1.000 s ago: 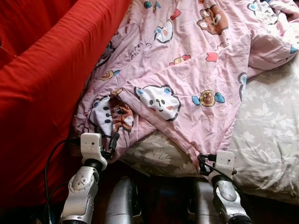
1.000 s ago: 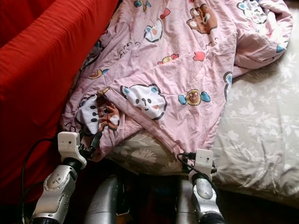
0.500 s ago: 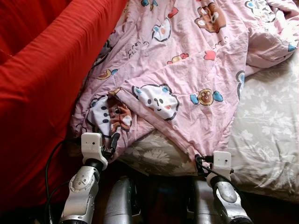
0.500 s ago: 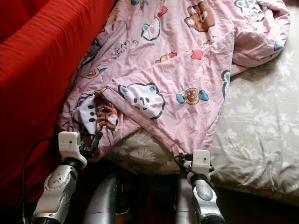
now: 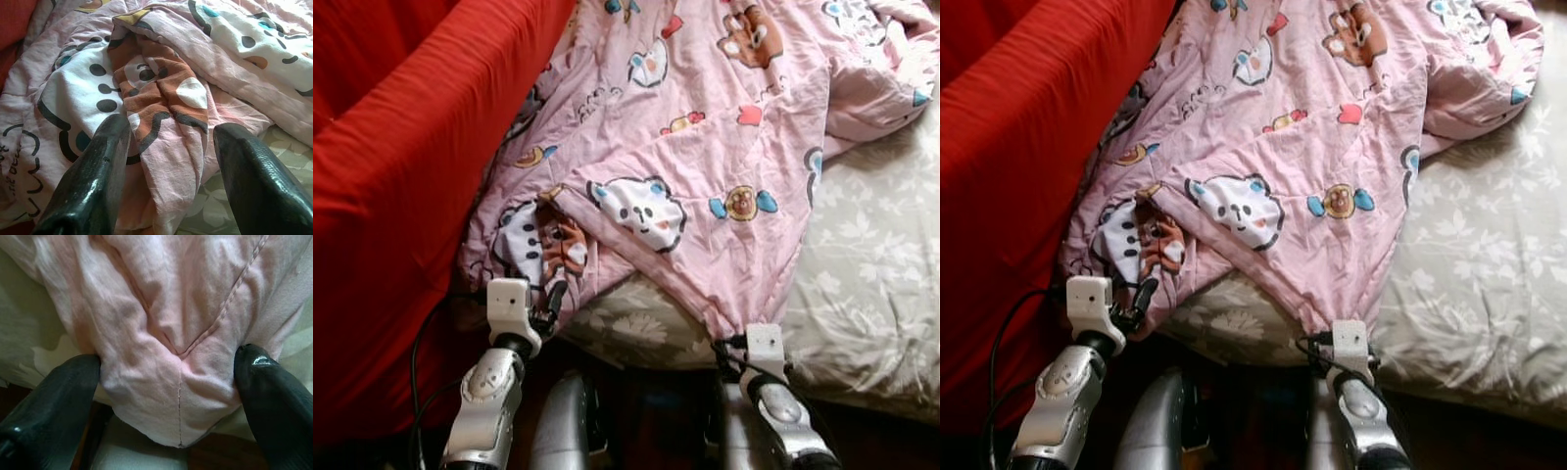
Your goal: Clean up the room
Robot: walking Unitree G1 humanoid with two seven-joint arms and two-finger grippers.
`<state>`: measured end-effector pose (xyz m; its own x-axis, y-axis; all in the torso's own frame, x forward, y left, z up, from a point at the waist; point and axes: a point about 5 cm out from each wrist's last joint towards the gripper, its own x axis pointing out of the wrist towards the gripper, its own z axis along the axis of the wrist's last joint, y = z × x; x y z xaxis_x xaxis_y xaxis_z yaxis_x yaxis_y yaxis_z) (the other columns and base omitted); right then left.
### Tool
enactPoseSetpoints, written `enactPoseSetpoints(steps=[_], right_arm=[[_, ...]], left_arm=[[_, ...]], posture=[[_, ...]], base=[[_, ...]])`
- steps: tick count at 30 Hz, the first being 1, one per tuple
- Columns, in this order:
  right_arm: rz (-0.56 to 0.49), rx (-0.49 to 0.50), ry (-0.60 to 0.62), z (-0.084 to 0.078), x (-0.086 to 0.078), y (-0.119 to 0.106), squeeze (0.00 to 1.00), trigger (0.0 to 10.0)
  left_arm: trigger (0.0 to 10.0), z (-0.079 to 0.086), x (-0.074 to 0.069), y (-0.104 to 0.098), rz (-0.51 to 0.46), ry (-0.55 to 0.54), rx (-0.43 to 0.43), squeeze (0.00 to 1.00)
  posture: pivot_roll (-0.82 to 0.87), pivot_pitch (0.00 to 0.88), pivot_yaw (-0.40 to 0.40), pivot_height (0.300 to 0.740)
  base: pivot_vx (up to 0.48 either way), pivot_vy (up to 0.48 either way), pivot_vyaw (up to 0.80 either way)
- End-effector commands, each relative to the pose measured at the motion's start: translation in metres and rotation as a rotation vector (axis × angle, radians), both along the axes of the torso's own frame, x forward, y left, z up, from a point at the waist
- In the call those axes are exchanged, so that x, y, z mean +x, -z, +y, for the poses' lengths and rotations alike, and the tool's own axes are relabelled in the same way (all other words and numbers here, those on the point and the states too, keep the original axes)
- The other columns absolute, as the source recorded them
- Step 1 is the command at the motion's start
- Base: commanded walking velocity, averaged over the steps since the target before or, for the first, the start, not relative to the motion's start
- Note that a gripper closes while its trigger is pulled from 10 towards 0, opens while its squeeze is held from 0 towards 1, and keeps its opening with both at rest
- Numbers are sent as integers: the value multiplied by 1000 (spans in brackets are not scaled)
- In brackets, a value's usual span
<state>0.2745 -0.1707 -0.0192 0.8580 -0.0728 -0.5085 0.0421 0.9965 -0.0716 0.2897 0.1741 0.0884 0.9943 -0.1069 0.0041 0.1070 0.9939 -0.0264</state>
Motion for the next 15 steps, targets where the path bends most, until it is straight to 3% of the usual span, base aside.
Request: enactPoseSetpoints(steps=[1, 8, 9, 11, 15], right_arm=[[92, 40, 23, 3, -18, 17, 0, 10000], [55, 59, 7, 9, -11, 12, 0, 10000], [47, 66, 5, 10, -10, 10, 0, 2980], [49, 64, 5, 10, -9, 10, 0, 0], [66, 52, 13, 8, -11, 12, 0, 0]], left_arm=[[10000, 3, -7, 7, 31, -9, 4, 0], [10000, 5, -7, 8, 34, -12, 5, 0], [10000, 4, -7, 8, 34, -11, 4, 0], [10000, 4, -7, 8, 35, -11, 2, 0], [10000, 4, -7, 9, 38, -13, -2, 0]], posture=[[12, 349, 98, 636], [11, 346, 98, 636], [12, 346, 97, 636], [12, 346, 97, 636], [12, 350, 93, 636]], base=[[0, 0, 0], [0, 0, 0], [0, 0, 0], [0, 0, 0], [0, 0, 0]])
